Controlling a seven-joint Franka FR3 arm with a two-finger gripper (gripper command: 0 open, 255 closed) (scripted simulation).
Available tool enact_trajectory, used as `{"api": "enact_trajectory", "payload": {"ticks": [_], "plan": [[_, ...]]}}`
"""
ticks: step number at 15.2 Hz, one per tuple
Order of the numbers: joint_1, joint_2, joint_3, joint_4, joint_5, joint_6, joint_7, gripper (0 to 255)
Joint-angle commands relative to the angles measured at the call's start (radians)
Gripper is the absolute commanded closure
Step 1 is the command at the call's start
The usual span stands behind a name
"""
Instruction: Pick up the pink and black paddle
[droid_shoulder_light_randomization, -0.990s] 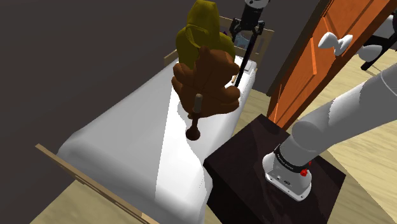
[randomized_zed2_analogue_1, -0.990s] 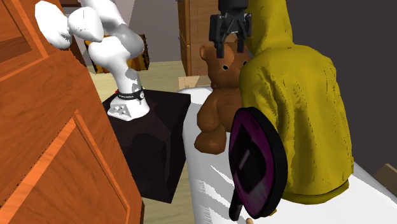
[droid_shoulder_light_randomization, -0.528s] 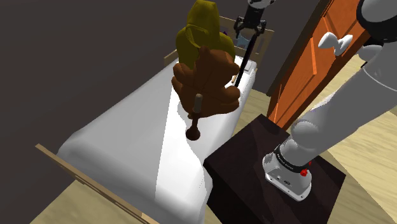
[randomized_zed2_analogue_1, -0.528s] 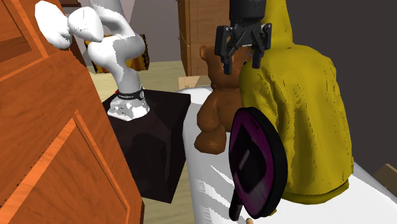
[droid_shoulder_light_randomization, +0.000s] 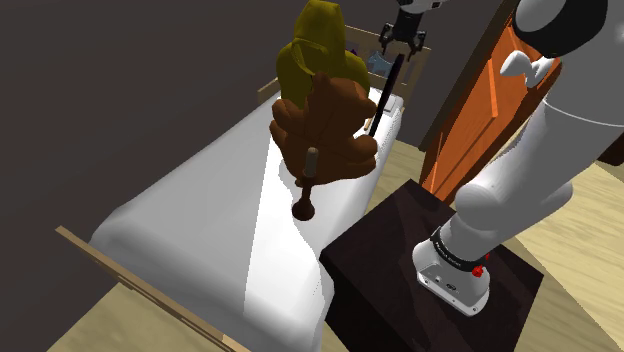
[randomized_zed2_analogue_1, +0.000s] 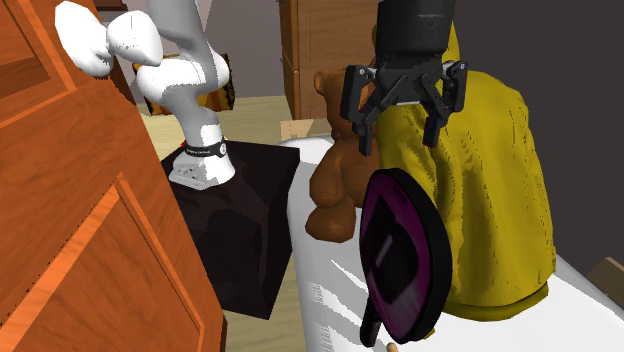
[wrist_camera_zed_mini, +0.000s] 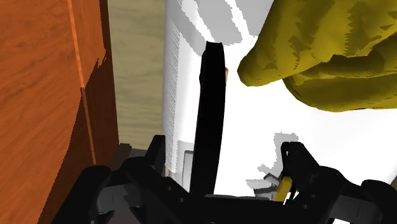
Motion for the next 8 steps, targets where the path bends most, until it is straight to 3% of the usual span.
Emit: {"api": "enact_trajectory", "payload": {"ticks": [1, 8], "plan": [[-0.02, 0.047, -0.02, 0.056, 0.005, -0.003, 0.025, 0], [-0.022, 0.063, -0.022, -0.005, 0.004, 0.074, 0.035, 0]]}}
